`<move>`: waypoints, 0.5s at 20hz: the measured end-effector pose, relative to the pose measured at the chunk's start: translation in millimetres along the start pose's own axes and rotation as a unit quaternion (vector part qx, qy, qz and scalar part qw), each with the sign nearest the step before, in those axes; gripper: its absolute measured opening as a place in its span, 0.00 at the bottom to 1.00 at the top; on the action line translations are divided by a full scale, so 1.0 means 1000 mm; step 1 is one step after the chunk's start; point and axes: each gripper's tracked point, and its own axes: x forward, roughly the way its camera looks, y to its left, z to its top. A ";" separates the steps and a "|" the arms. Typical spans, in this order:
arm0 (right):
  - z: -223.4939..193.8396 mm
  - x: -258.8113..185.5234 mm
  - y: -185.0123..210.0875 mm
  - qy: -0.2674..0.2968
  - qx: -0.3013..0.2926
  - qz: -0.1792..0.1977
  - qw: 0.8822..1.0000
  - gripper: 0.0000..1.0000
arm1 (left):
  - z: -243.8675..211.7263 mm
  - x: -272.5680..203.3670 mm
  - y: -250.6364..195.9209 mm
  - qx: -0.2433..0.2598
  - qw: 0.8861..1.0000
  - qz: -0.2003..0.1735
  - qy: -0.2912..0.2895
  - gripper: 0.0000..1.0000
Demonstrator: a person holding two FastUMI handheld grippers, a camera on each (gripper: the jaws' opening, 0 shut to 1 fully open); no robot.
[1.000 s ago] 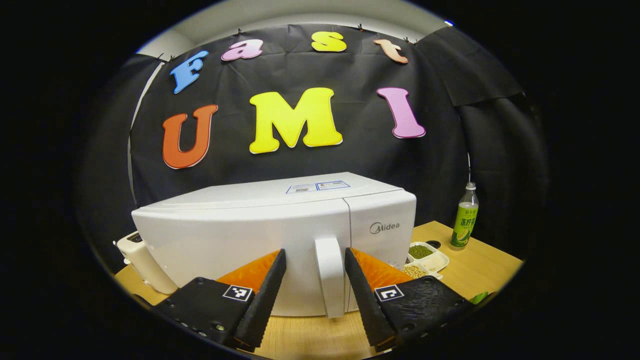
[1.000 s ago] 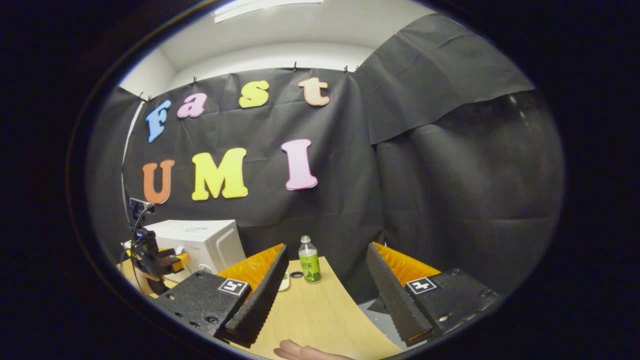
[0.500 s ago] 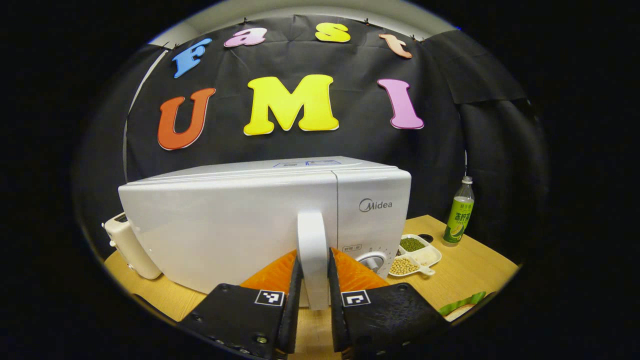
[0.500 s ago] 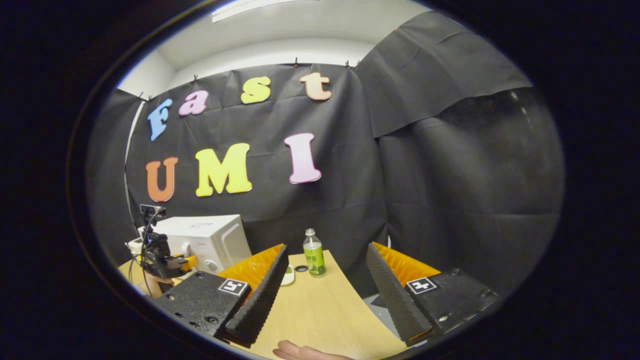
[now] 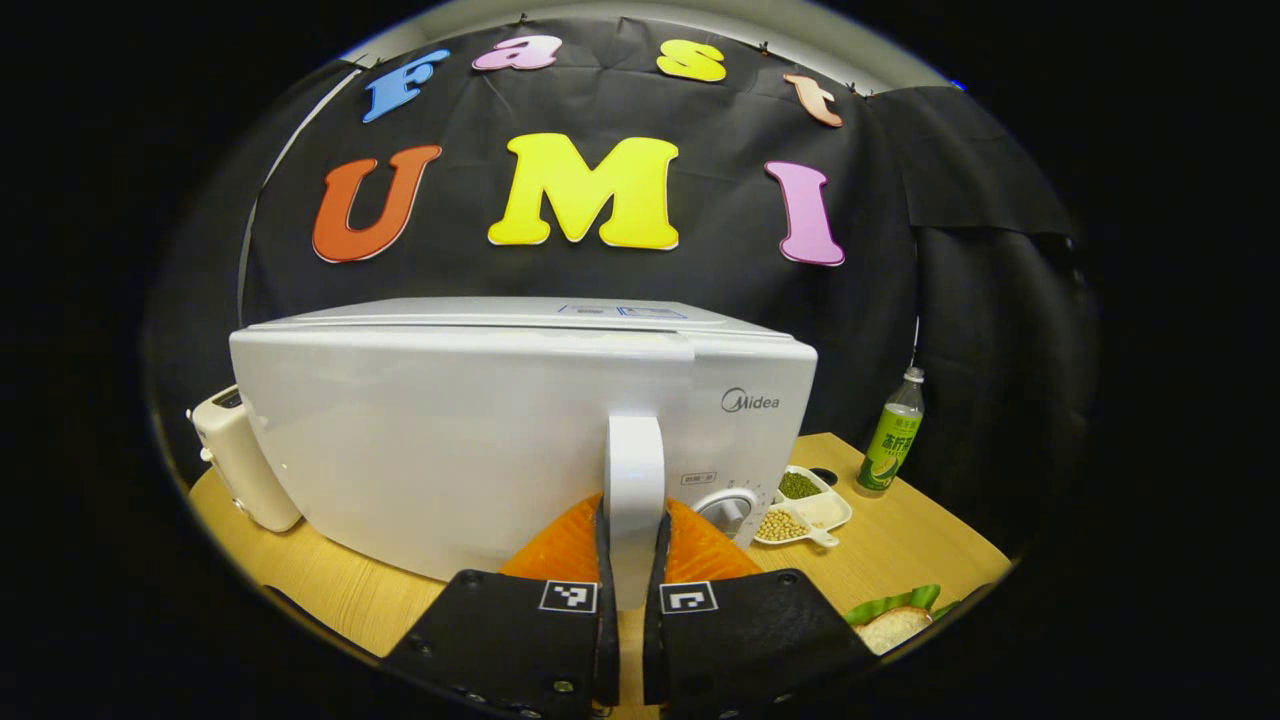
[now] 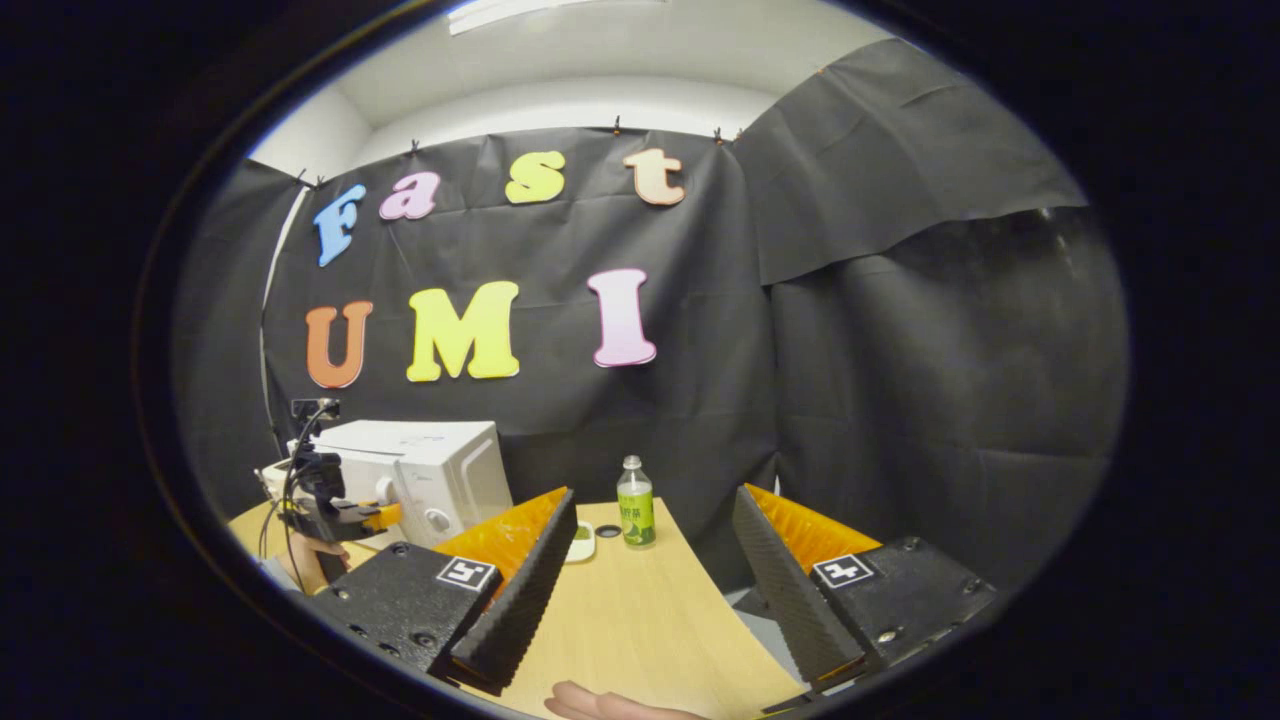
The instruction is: Open the microwave oven with the left hand, put the food in, and close the microwave oven.
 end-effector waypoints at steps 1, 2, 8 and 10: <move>0.002 -0.003 0.001 -0.002 -0.002 -0.001 1.000 1.00 | 0.001 -0.009 0.000 0.008 1.000 -0.010 -0.009 0.08; 0.003 -0.006 0.003 -0.003 -0.004 -0.001 1.000 0.90 | -0.001 -0.017 0.001 0.003 1.000 -0.020 -0.008 0.08; 0.004 -0.031 0.037 -0.006 -0.007 0.018 1.000 1.00 | -0.014 -0.067 0.010 0.019 0.998 -0.049 -0.017 0.08; 0.008 -0.044 0.050 -0.013 -0.009 0.029 0.999 0.91 | -0.017 -0.084 0.014 0.012 0.998 -0.058 -0.017 0.08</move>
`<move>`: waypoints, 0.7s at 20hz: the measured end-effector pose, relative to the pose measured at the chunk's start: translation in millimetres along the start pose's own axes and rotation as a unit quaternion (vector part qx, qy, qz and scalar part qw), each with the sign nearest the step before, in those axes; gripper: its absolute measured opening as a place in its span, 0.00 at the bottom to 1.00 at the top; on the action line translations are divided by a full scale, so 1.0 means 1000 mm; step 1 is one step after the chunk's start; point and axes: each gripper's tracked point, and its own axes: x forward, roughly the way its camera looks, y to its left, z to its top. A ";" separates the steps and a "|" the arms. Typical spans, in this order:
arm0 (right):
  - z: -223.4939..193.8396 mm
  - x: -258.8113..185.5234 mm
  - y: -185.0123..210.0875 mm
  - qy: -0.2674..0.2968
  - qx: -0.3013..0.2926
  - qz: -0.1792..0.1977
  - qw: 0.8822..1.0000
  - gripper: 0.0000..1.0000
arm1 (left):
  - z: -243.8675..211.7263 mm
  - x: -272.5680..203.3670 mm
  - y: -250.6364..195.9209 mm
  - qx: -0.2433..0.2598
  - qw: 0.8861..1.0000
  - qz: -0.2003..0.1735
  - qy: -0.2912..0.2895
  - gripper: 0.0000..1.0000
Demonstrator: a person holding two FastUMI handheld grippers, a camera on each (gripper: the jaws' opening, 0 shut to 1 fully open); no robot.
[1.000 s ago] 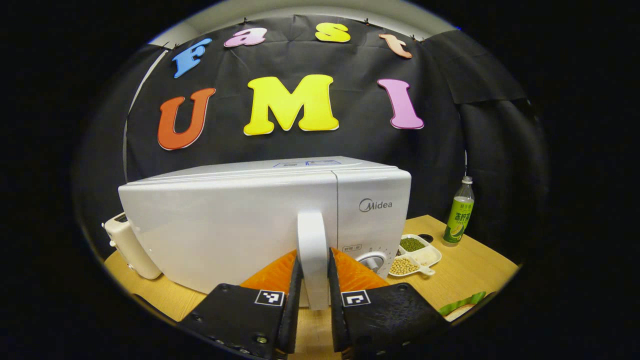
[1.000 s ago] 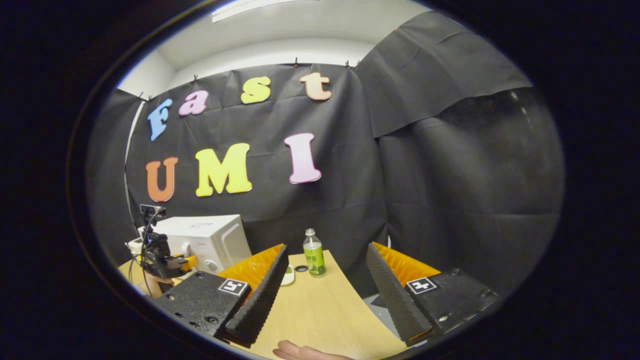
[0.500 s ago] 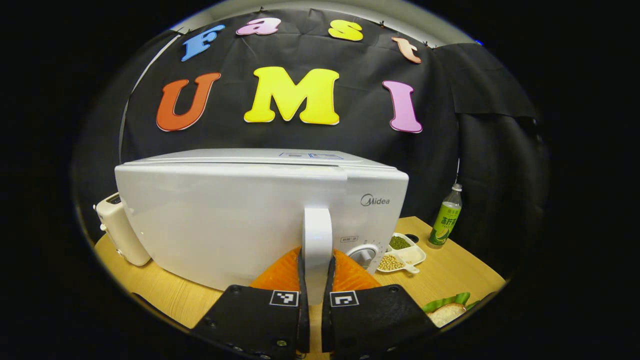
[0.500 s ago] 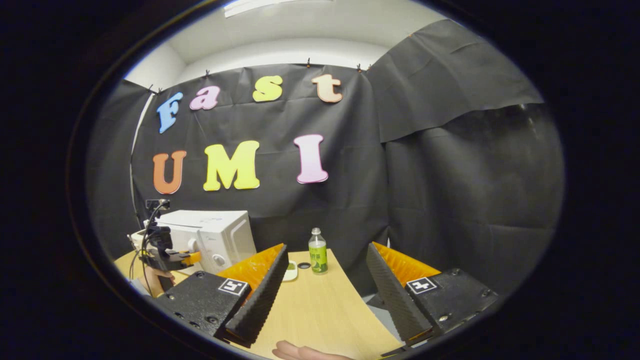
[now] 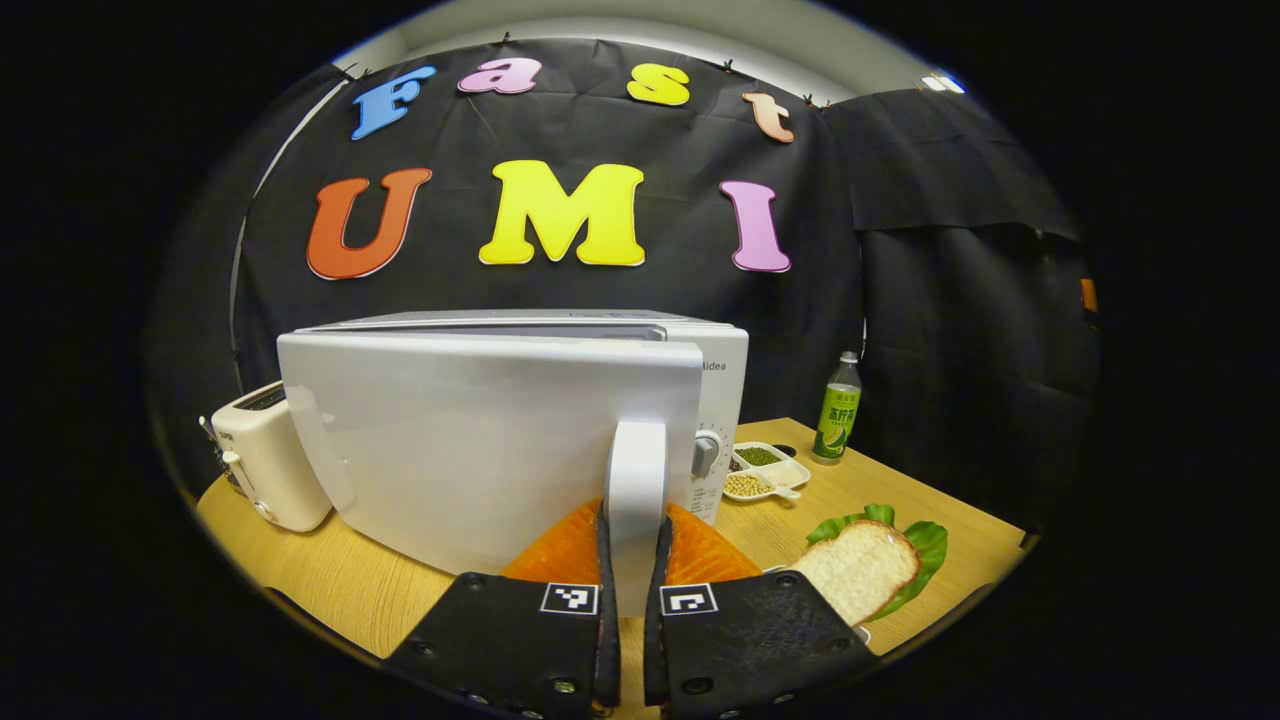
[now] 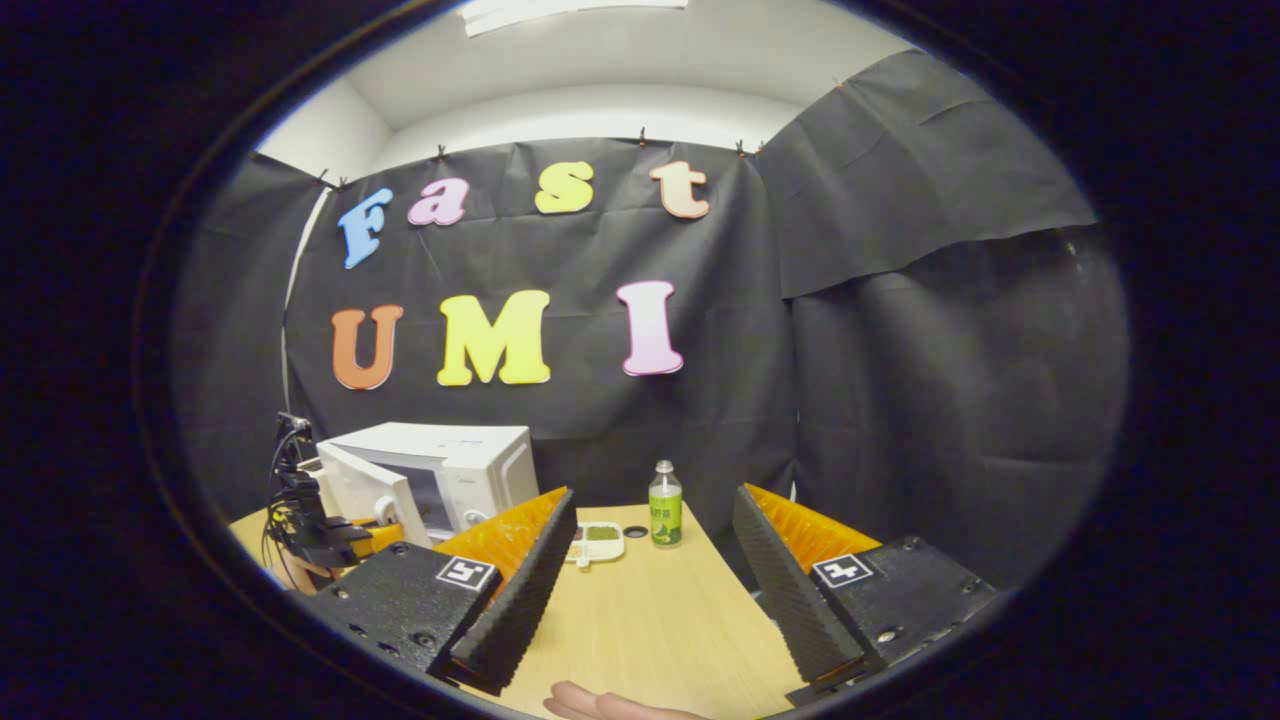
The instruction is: Open the microwave oven with the left hand, put the food in, and close the microwave oven.
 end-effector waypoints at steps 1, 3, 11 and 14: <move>0.003 -0.006 0.004 -0.005 -0.005 0.000 1.000 1.00 | -0.001 -0.008 0.002 0.002 1.000 -0.005 -0.001 0.08; 0.006 -0.013 0.014 -0.011 -0.011 0.004 1.000 1.00 | -0.006 -0.026 0.008 0.001 1.000 -0.013 0.000 0.08; -0.001 -0.025 0.059 0.004 -0.028 0.036 0.999 0.90 | -0.019 -0.089 0.039 -0.003 1.000 -0.011 -0.012 0.08; -0.011 -0.023 0.075 0.022 -0.033 0.050 0.998 1.00 | -0.025 -0.115 0.057 -0.015 1.000 0.006 -0.010 0.13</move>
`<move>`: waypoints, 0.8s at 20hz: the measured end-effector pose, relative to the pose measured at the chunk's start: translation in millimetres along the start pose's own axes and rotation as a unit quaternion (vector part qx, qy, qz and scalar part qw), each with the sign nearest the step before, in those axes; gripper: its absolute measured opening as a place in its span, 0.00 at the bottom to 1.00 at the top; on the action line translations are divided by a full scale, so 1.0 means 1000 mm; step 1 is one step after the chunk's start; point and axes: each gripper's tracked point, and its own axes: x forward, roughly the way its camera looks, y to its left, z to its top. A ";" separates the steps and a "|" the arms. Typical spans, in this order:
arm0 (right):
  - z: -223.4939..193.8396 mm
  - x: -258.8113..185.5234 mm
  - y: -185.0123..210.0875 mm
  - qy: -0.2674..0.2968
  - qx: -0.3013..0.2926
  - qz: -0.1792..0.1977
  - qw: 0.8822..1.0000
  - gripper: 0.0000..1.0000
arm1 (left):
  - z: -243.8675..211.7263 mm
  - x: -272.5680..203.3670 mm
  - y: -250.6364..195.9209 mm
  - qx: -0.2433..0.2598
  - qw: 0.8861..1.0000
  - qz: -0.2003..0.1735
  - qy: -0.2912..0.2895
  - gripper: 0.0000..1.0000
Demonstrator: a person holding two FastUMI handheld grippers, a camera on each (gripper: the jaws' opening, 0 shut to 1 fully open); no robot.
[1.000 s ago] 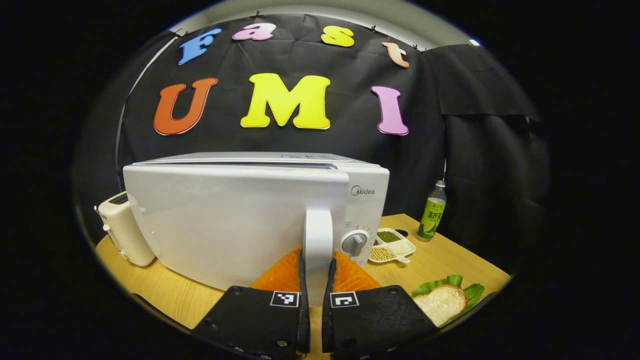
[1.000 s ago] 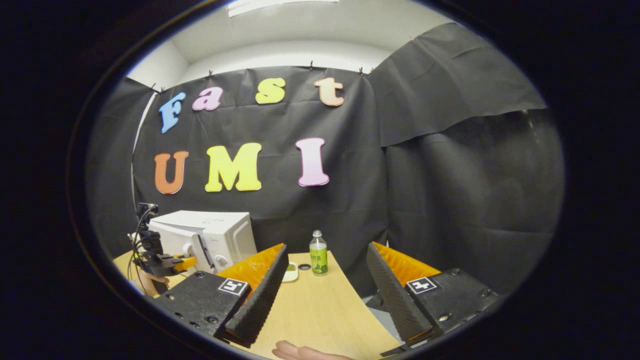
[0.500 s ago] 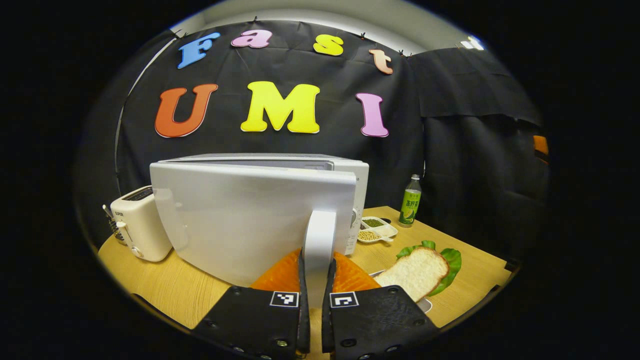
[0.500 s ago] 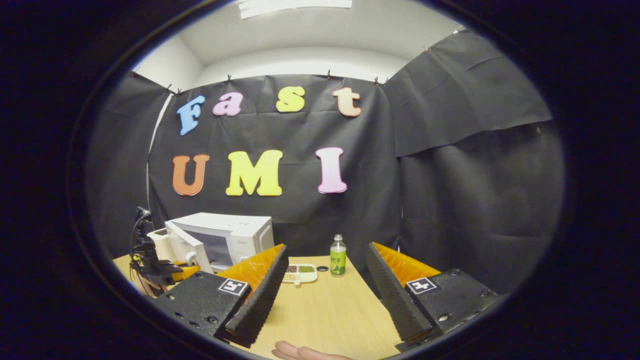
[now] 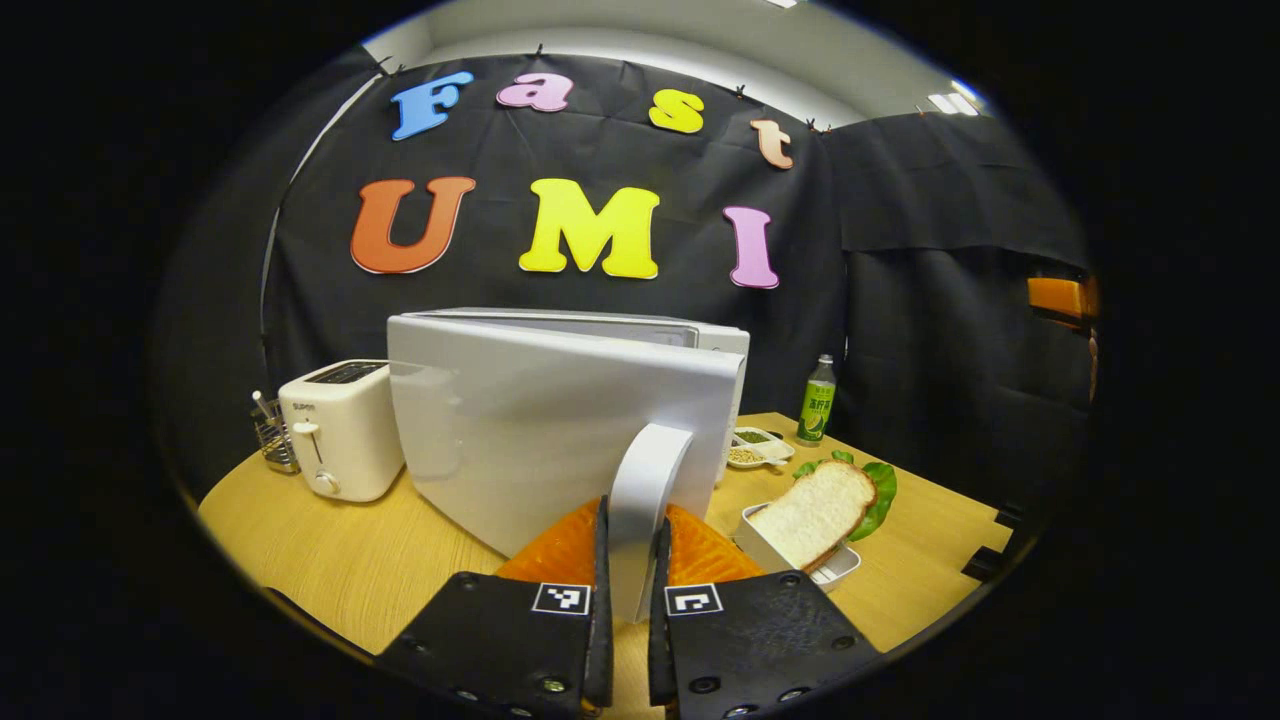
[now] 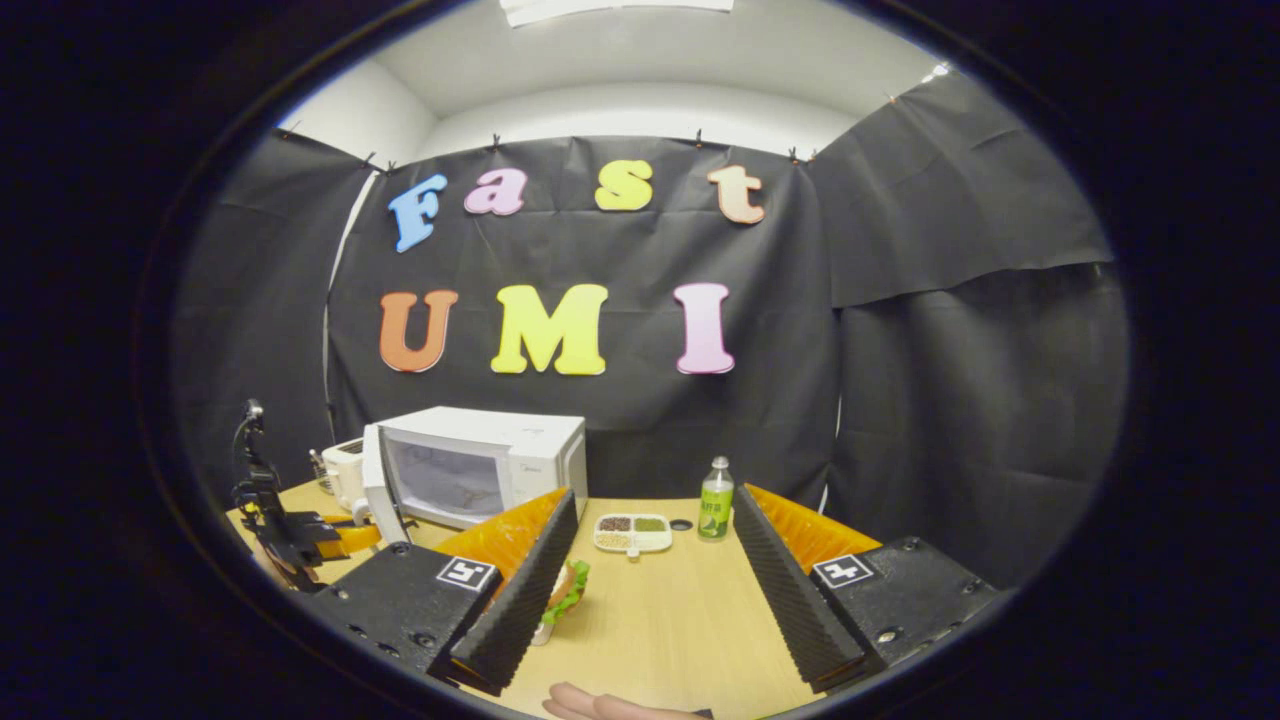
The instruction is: Open the microwave oven with the left hand, put the food in, and close the microwave oven.
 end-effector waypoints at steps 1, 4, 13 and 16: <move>-0.003 0.000 0.007 0.006 0.001 0.008 1.000 0.91 | -0.004 -0.011 0.011 -0.004 1.000 0.017 0.010 0.17; -0.011 0.000 0.021 0.021 0.005 0.025 0.999 0.91 | -0.011 -0.057 0.049 -0.028 0.996 0.082 0.022 0.59; -0.015 0.040 0.035 0.061 -0.012 0.041 0.997 1.00 | 0.044 -0.159 0.106 -0.033 0.980 0.193 -0.026 0.93; -0.022 0.059 0.040 0.093 -0.015 0.055 0.994 0.91 | 0.078 -0.171 0.119 -0.015 0.976 0.212 -0.052 0.94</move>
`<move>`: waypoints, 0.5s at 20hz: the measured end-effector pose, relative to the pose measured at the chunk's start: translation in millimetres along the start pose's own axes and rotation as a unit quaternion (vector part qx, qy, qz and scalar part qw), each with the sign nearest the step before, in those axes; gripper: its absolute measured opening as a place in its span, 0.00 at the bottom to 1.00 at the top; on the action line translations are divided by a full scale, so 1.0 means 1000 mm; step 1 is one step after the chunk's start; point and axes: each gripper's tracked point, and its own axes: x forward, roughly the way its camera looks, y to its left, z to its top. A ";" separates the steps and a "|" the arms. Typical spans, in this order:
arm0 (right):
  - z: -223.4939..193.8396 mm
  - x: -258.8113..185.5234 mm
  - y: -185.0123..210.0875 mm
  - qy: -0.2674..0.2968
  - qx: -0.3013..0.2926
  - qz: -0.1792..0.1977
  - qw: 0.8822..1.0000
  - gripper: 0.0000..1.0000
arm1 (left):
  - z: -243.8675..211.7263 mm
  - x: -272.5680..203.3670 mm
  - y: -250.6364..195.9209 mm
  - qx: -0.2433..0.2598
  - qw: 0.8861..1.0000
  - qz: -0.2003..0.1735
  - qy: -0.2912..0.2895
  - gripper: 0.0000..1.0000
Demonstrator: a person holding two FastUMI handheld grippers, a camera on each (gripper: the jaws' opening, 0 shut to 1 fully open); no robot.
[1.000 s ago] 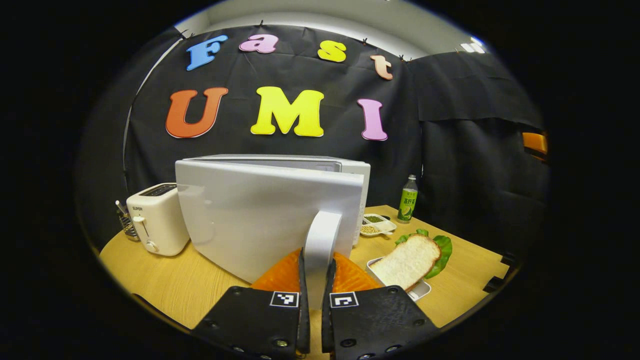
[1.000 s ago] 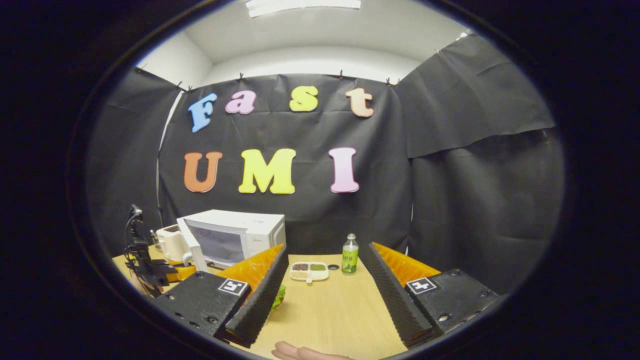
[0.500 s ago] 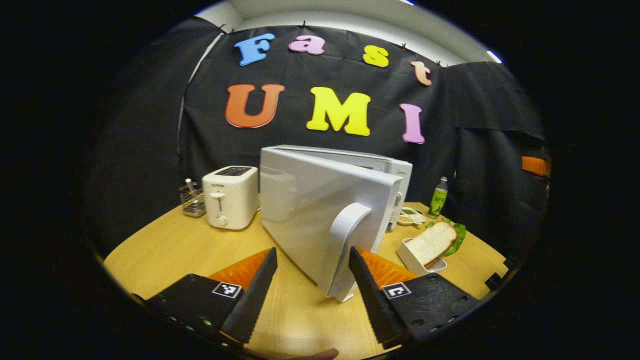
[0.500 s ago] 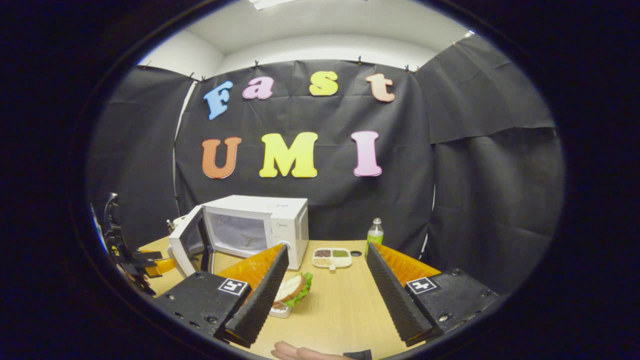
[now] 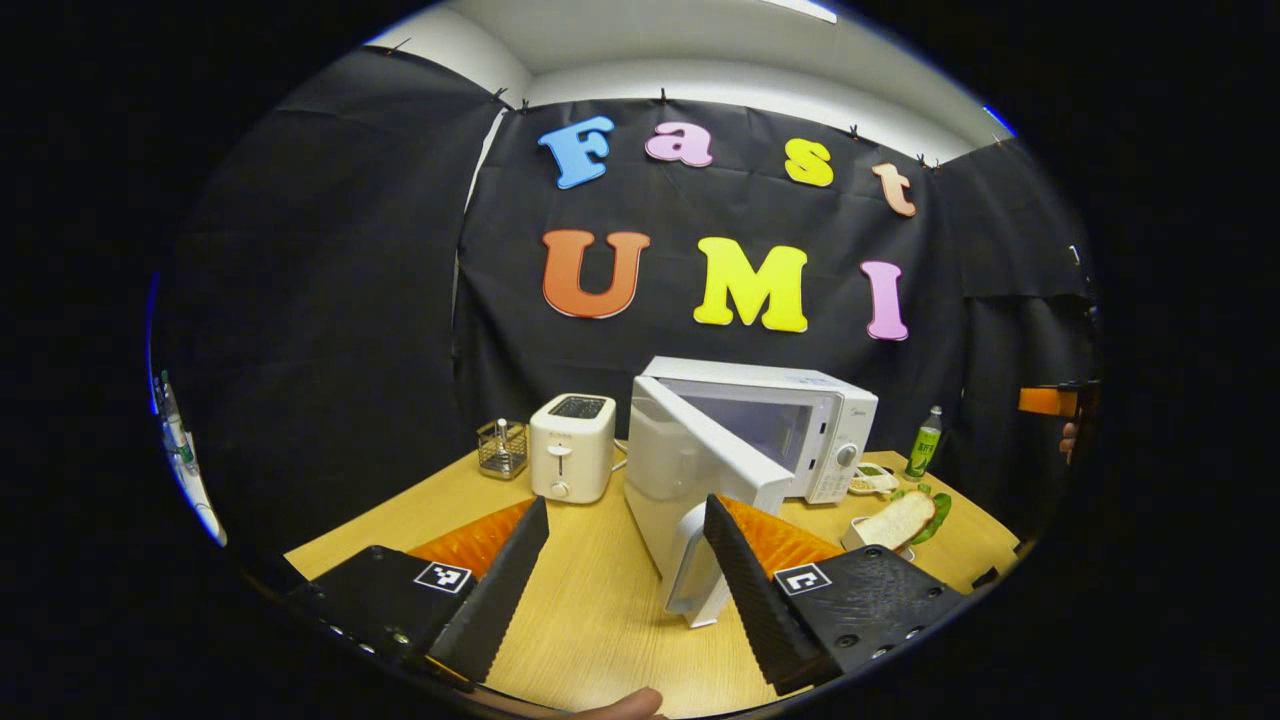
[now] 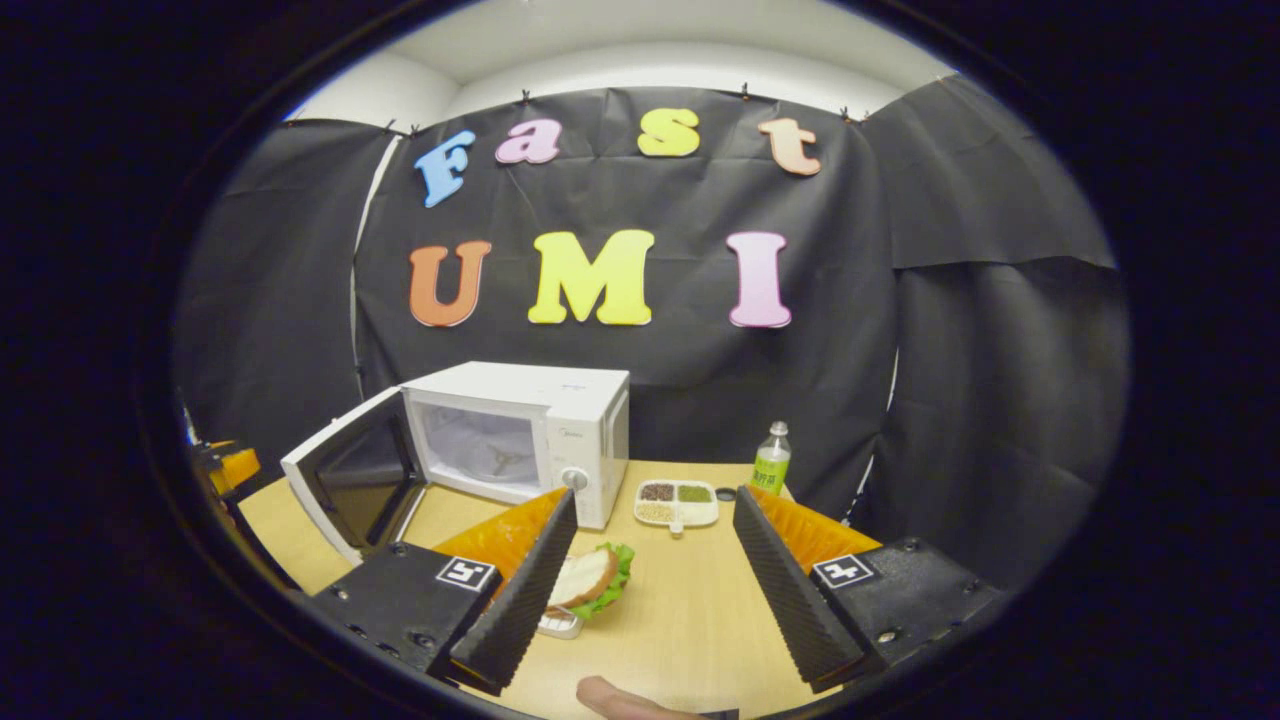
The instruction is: Open the microwave oven with the left hand, put the food in, and close the microwave oven.
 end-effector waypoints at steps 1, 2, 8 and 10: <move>-0.002 0.008 0.001 0.014 -0.001 0.007 1.000 0.91 | 0.010 0.000 0.003 0.001 1.000 0.005 -0.008 0.94; -0.005 0.016 0.002 0.029 -0.002 0.014 0.999 0.91 | 0.019 0.000 0.000 0.000 1.000 0.003 -0.015 0.94; -0.046 0.070 0.011 0.169 0.034 0.085 0.981 0.92 | 0.058 0.009 -0.025 0.005 0.999 -0.009 -0.044 0.94; -0.065 0.084 0.015 0.224 0.062 0.116 0.966 0.92 | 0.069 0.010 -0.035 -0.005 0.998 -0.016 -0.055 0.94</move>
